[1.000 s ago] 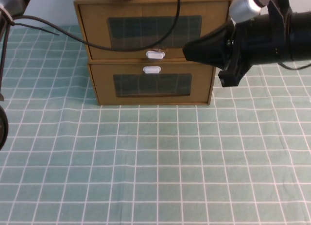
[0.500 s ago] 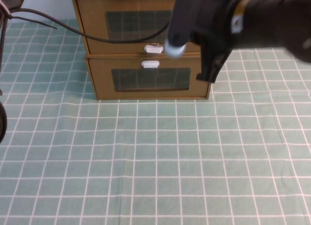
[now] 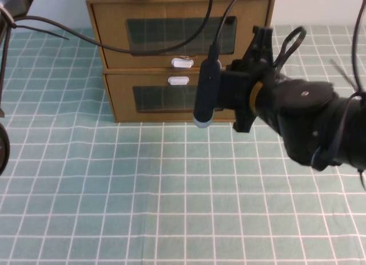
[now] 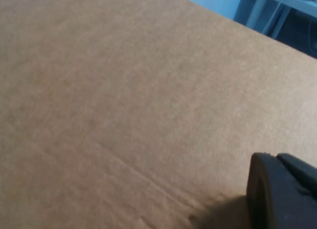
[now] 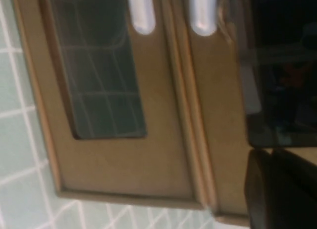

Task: Open the shoe box
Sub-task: 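Pull the top drawer of the cardboard box fully open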

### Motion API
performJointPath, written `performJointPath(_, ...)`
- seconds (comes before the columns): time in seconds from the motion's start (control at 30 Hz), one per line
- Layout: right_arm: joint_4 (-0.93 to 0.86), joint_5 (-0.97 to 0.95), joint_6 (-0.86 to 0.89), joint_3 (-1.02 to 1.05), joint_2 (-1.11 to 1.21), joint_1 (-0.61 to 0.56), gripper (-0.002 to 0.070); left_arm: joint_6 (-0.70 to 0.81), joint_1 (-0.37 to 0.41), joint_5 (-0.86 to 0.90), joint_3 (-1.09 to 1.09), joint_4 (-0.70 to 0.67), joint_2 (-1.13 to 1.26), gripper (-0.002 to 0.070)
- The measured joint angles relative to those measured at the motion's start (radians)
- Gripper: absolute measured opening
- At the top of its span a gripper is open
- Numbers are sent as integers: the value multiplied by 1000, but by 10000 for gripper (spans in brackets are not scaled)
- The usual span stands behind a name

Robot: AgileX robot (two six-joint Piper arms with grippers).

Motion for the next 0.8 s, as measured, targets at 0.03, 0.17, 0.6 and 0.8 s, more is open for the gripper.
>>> performJointPath(0.03, -29, -1, 50, 4, 12, 3, -13, 0, 0, -2, 0, 0, 0, -5)
performJointPath(0.17, -65, 91, 153, -3, 93, 14, -12, -8, 0, -9, 0, 0, 0, -6)
performJointPath(0.6, -75, 65, 275, -132, 183, 59, 327, -85, 4, -25, 0, 0, 1, -6)
performJointPath(0.8, -78, 50, 275, -177, 231, 62, 372, -85, 4, -25, 0, 0, 1, -5)
